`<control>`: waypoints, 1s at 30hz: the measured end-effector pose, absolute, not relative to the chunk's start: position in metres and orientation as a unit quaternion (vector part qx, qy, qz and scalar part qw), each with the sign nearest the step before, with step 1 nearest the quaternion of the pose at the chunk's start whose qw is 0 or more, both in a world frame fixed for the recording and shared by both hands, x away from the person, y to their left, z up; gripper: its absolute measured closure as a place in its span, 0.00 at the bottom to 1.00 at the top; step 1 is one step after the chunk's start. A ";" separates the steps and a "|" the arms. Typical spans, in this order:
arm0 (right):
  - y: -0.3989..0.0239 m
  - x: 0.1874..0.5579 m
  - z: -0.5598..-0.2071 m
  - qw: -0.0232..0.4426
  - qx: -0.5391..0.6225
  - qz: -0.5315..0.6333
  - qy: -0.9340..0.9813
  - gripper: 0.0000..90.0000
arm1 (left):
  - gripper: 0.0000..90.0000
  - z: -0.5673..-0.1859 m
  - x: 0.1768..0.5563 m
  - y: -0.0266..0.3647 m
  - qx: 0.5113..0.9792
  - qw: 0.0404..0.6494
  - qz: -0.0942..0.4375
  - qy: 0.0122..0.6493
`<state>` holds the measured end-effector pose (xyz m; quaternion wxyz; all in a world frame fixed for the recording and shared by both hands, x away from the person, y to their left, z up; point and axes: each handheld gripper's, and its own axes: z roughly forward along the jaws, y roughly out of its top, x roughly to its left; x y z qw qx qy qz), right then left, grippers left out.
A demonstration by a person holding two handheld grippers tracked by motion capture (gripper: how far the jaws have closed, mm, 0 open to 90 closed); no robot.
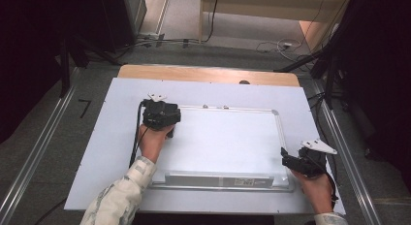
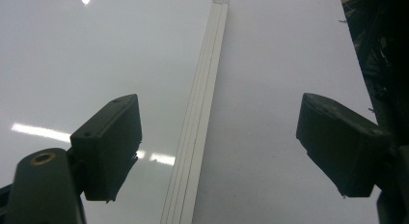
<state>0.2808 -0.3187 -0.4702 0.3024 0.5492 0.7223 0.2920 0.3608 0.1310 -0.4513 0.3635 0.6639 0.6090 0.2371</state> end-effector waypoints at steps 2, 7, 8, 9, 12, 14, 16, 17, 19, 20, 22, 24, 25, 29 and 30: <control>-0.319 0.281 -0.470 0.303 0.549 0.291 0.722 0.16 | 0.31 -0.450 0.360 0.131 0.663 0.366 0.239 0.607; -0.319 0.280 -0.470 0.303 0.551 0.291 0.721 0.16 | 0.28 -0.448 0.358 0.131 0.662 0.370 0.240 0.606; -0.319 0.280 -0.470 0.304 0.550 0.290 0.722 0.16 | 0.28 -0.448 0.357 0.131 0.663 0.371 0.239 0.605; -0.319 0.280 -0.470 0.303 0.551 0.291 0.721 0.16 | 0.27 -0.447 0.357 0.132 0.663 0.373 0.237 0.604; -0.321 0.279 -0.470 0.304 0.552 0.291 0.720 0.16 | 0.27 -0.446 0.355 0.132 0.663 0.376 0.238 0.602; -0.321 0.278 -0.470 0.305 0.554 0.290 0.719 0.16 | 0.27 -0.446 0.353 0.132 0.663 0.378 0.236 0.601; -0.322 0.277 -0.470 0.305 0.554 0.289 0.718 0.16 | 0.27 -0.445 0.352 0.133 0.663 0.380 0.236 0.600; -0.322 0.277 -0.470 0.305 0.554 0.289 0.719 0.16 | 0.27 -0.445 0.351 0.133 0.663 0.381 0.235 0.601; -0.323 0.276 -0.470 0.306 0.556 0.289 0.717 0.16 | 0.27 -0.445 0.350 0.135 0.660 0.384 0.235 0.601; -0.324 0.275 -0.470 0.306 0.557 0.290 0.715 0.16 | 0.27 -0.445 0.349 0.136 0.660 0.385 0.235 0.601; -0.325 0.274 -0.470 0.306 0.558 0.289 0.715 0.16 | 0.27 -0.445 0.347 0.138 0.659 0.386 0.236 0.601; -0.325 0.274 -0.470 0.307 0.558 0.289 0.715 0.16 | 0.27 -0.445 0.345 0.140 0.660 0.385 0.240 0.599; -0.326 0.274 -0.470 0.307 0.558 0.289 0.714 0.16 | 0.27 -0.444 0.344 0.141 0.661 0.383 0.241 0.598; -0.327 0.273 -0.470 0.307 0.560 0.290 0.713 0.16 | 0.27 -0.444 0.339 0.145 0.657 0.391 0.241 0.598; -0.327 0.273 -0.470 0.308 0.560 0.289 0.713 0.16 | 0.27 -0.443 0.338 0.145 0.655 0.392 0.243 0.598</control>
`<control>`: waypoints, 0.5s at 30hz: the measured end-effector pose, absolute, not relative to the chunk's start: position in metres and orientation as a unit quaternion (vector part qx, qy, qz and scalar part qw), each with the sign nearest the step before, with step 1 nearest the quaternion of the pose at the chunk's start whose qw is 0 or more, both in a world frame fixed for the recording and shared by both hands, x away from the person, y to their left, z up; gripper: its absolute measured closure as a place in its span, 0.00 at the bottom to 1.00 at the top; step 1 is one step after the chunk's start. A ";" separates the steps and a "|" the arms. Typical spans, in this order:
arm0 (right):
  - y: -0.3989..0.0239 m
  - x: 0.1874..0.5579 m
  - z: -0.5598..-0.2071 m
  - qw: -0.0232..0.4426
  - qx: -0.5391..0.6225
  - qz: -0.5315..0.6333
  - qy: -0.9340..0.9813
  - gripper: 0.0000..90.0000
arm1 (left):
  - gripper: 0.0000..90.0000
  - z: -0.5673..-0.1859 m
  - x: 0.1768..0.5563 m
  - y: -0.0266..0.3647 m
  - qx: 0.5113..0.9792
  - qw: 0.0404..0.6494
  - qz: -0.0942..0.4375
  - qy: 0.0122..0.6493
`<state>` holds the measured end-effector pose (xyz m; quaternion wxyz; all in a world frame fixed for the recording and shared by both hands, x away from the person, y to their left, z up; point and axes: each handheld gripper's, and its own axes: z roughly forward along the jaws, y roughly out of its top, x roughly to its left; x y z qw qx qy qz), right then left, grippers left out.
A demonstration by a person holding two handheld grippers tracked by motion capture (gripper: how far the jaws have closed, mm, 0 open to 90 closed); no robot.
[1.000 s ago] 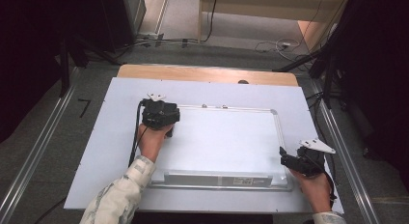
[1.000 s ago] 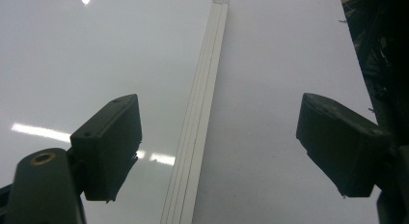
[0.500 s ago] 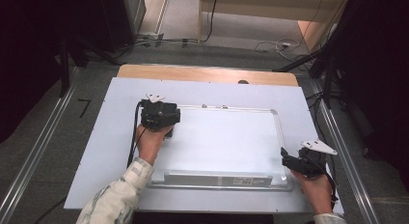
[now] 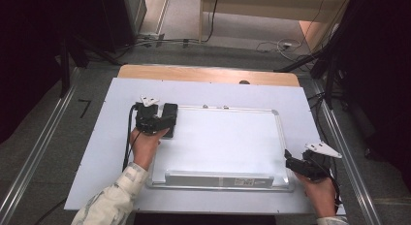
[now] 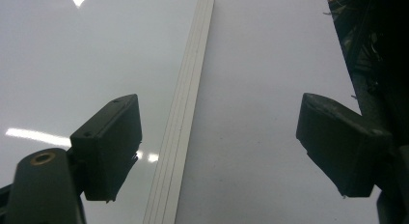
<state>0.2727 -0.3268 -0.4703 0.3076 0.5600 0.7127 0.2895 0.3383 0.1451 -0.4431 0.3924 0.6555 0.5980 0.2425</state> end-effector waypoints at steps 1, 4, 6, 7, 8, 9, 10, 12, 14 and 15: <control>-0.327 0.272 -0.470 0.308 0.561 0.289 0.712 0.16 | 0.27 -0.443 0.337 0.146 0.657 0.392 0.244 0.596; -0.327 0.272 -0.470 0.308 0.562 0.289 0.711 0.16 | 0.27 -0.441 0.334 0.146 0.655 0.396 0.248 0.594; -0.327 0.272 -0.470 0.308 0.563 0.289 0.711 0.16 | 0.27 -0.441 0.332 0.147 0.655 0.398 0.247 0.594; -0.328 0.272 -0.470 0.308 0.562 0.290 0.711 0.17 | 0.27 -0.442 0.330 0.148 0.654 0.399 0.246 0.593; -0.328 0.272 -0.470 0.308 0.562 0.290 0.711 0.16 | 0.27 -0.442 0.329 0.149 0.654 0.400 0.245 0.593; -0.328 0.272 -0.470 0.308 0.562 0.289 0.711 0.16 | 0.27 -0.442 0.328 0.149 0.654 0.400 0.246 0.592; -0.328 0.272 -0.470 0.308 0.563 0.289 0.710 0.16 | 0.27 -0.442 0.327 0.149 0.653 0.401 0.247 0.593; -0.328 0.272 -0.470 0.309 0.562 0.290 0.710 0.16 | 0.27 -0.442 0.324 0.151 0.653 0.402 0.251 0.591; -0.328 0.272 -0.470 0.309 0.562 0.290 0.710 0.16 | 0.27 -0.443 0.321 0.153 0.655 0.403 0.250 0.589; -0.328 0.272 -0.470 0.309 0.562 0.290 0.710 0.16 | 0.27 -0.443 0.320 0.153 0.654 0.405 0.249 0.589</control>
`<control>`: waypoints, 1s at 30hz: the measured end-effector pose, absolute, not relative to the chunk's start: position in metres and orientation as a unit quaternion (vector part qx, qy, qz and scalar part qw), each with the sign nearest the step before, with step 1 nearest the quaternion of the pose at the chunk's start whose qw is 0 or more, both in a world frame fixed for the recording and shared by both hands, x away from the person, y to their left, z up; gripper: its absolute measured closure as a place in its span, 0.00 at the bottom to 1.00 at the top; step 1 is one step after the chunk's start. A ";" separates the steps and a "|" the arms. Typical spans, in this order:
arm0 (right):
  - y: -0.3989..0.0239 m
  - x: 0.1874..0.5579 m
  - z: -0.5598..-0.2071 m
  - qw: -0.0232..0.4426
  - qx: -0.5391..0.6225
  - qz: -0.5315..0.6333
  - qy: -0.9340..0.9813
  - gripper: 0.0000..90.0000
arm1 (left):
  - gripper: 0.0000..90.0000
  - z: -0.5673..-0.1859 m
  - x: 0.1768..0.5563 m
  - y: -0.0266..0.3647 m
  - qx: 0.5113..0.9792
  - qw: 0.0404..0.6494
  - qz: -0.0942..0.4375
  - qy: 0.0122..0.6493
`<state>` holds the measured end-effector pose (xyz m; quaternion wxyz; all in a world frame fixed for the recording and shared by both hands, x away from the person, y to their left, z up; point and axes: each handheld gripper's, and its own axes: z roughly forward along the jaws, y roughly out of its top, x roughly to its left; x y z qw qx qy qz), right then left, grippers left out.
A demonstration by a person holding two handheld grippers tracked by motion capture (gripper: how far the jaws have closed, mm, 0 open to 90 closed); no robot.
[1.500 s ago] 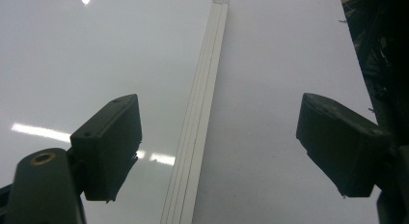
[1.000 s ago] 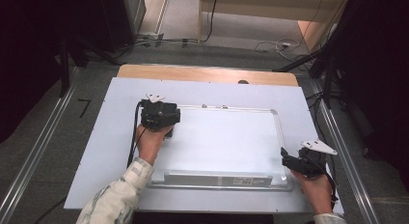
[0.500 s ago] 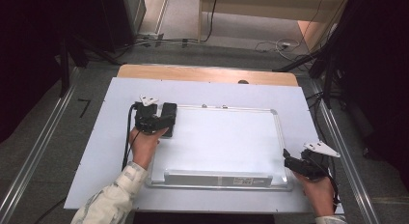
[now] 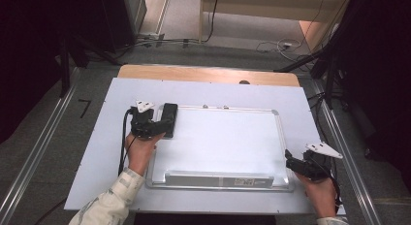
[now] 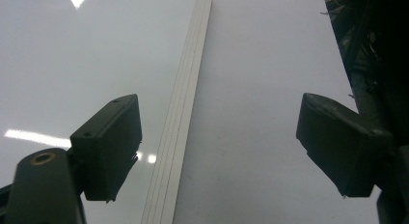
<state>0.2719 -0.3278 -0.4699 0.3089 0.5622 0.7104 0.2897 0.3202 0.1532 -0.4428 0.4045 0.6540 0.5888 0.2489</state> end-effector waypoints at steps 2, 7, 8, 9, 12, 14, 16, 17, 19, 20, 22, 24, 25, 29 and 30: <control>-0.328 0.272 -0.470 0.309 0.562 0.290 0.710 0.16 | 0.27 -0.443 0.318 0.155 0.653 0.406 0.249 0.589; -0.328 0.272 -0.469 0.310 0.562 0.290 0.710 0.16 | 0.27 -0.444 0.312 0.158 0.654 0.410 0.247 0.586; -0.328 0.272 -0.469 0.310 0.562 0.291 0.710 0.16 | 0.27 -0.444 0.311 0.158 0.653 0.410 0.246 0.587; -0.328 0.271 -0.469 0.309 0.562 0.291 0.710 0.16 | 0.27 -0.445 0.311 0.159 0.653 0.410 0.245 0.587; -0.328 0.271 -0.469 0.309 0.562 0.291 0.710 0.16 | 0.27 -0.446 0.308 0.162 0.651 0.412 0.245 0.589; -0.328 0.271 -0.469 0.310 0.561 0.291 0.710 0.16 | 0.27 -0.445 0.307 0.165 0.650 0.411 0.246 0.590; -0.328 0.271 -0.469 0.310 0.561 0.292 0.710 0.16 | 0.27 -0.444 0.306 0.167 0.648 0.413 0.247 0.591; -0.328 0.271 -0.469 0.309 0.561 0.292 0.710 0.16 | 0.27 -0.444 0.305 0.168 0.648 0.411 0.247 0.591; -0.328 0.271 -0.469 0.309 0.561 0.292 0.710 0.16 | 0.27 -0.445 0.303 0.170 0.648 0.410 0.247 0.593; -0.328 0.271 -0.469 0.309 0.561 0.292 0.710 0.16 | 0.27 -0.445 0.302 0.171 0.648 0.410 0.247 0.593; -0.328 0.271 -0.469 0.310 0.560 0.292 0.711 0.16 | 0.27 -0.446 0.300 0.173 0.649 0.409 0.246 0.593; -0.328 0.271 -0.469 0.309 0.560 0.292 0.711 0.16 | 0.27 -0.446 0.298 0.174 0.648 0.409 0.247 0.593; -0.328 0.271 -0.469 0.309 0.560 0.293 0.711 0.16 | 0.27 -0.447 0.297 0.175 0.649 0.408 0.245 0.593; -0.327 0.271 -0.469 0.309 0.560 0.293 0.711 0.16 | 0.27 -0.448 0.293 0.177 0.650 0.407 0.245 0.594; -0.327 0.271 -0.469 0.309 0.560 0.293 0.711 0.16 | 0.27 -0.448 0.292 0.178 0.649 0.408 0.245 0.594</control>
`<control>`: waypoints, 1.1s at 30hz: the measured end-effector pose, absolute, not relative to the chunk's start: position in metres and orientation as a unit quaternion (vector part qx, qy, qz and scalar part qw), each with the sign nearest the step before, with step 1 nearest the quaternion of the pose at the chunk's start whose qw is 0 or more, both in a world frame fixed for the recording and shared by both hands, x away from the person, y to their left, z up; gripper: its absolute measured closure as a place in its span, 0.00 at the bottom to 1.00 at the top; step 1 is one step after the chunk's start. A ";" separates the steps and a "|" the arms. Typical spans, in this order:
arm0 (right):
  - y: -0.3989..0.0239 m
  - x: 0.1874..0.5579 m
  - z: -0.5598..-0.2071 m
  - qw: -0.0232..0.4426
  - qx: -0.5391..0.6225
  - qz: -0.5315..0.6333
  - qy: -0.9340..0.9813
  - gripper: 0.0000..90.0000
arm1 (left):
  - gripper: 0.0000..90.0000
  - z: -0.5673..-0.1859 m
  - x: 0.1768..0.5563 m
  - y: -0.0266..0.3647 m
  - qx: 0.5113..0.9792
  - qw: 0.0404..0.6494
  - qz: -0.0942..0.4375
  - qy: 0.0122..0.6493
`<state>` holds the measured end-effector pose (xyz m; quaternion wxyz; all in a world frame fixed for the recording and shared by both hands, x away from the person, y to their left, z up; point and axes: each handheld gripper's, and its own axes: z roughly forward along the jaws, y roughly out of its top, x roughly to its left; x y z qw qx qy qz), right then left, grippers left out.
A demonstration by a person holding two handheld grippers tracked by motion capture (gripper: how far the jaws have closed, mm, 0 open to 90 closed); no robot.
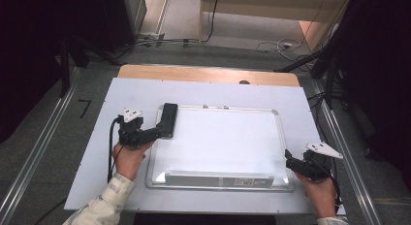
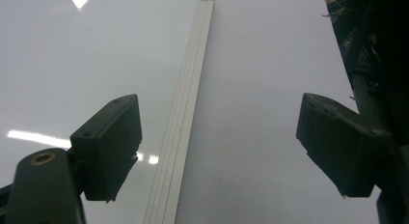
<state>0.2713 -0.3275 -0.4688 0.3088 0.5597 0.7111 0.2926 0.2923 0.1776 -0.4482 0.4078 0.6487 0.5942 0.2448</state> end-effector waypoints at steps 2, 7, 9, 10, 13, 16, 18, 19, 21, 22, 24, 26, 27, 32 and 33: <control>-0.327 0.271 -0.469 0.309 0.559 0.293 0.712 0.16 | 0.27 -0.449 0.290 0.179 0.649 0.407 0.242 0.596; -0.327 0.271 -0.468 0.309 0.558 0.295 0.711 0.17 | 0.27 -0.453 0.285 0.181 0.650 0.401 0.243 0.598; -0.327 0.271 -0.468 0.309 0.558 0.295 0.712 0.16 | 0.27 -0.454 0.284 0.183 0.649 0.400 0.242 0.600; -0.327 0.271 -0.468 0.309 0.558 0.295 0.712 0.16 | 0.27 -0.455 0.284 0.184 0.647 0.402 0.241 0.601; -0.327 0.271 -0.468 0.309 0.557 0.295 0.712 0.16 | 0.27 -0.457 0.282 0.187 0.645 0.400 0.241 0.606; -0.327 0.271 -0.468 0.309 0.556 0.296 0.713 0.16 | 0.27 -0.458 0.279 0.190 0.643 0.399 0.238 0.608; -0.327 0.271 -0.468 0.309 0.557 0.296 0.712 0.16 | 0.27 -0.458 0.278 0.192 0.643 0.399 0.238 0.609; -0.327 0.271 -0.468 0.309 0.557 0.296 0.712 0.16 | 0.27 -0.459 0.277 0.193 0.642 0.399 0.237 0.610; -0.327 0.271 -0.468 0.309 0.557 0.295 0.712 0.17 | 0.27 -0.459 0.276 0.194 0.642 0.399 0.236 0.610; -0.327 0.271 -0.468 0.310 0.555 0.296 0.713 0.16 | 0.27 -0.459 0.275 0.194 0.642 0.400 0.236 0.610; -0.327 0.271 -0.468 0.310 0.556 0.296 0.712 0.16 | 0.27 -0.458 0.273 0.195 0.642 0.400 0.237 0.609; -0.327 0.271 -0.468 0.309 0.557 0.295 0.712 0.16 | 0.27 -0.458 0.271 0.196 0.643 0.400 0.236 0.609; -0.327 0.271 -0.468 0.309 0.557 0.295 0.712 0.16 | 0.27 -0.458 0.270 0.196 0.643 0.402 0.235 0.608; -0.327 0.271 -0.468 0.309 0.557 0.295 0.712 0.16 | 0.27 -0.458 0.266 0.199 0.641 0.402 0.238 0.609; -0.327 0.271 -0.468 0.309 0.557 0.294 0.712 0.16 | 0.27 -0.458 0.266 0.200 0.640 0.402 0.238 0.610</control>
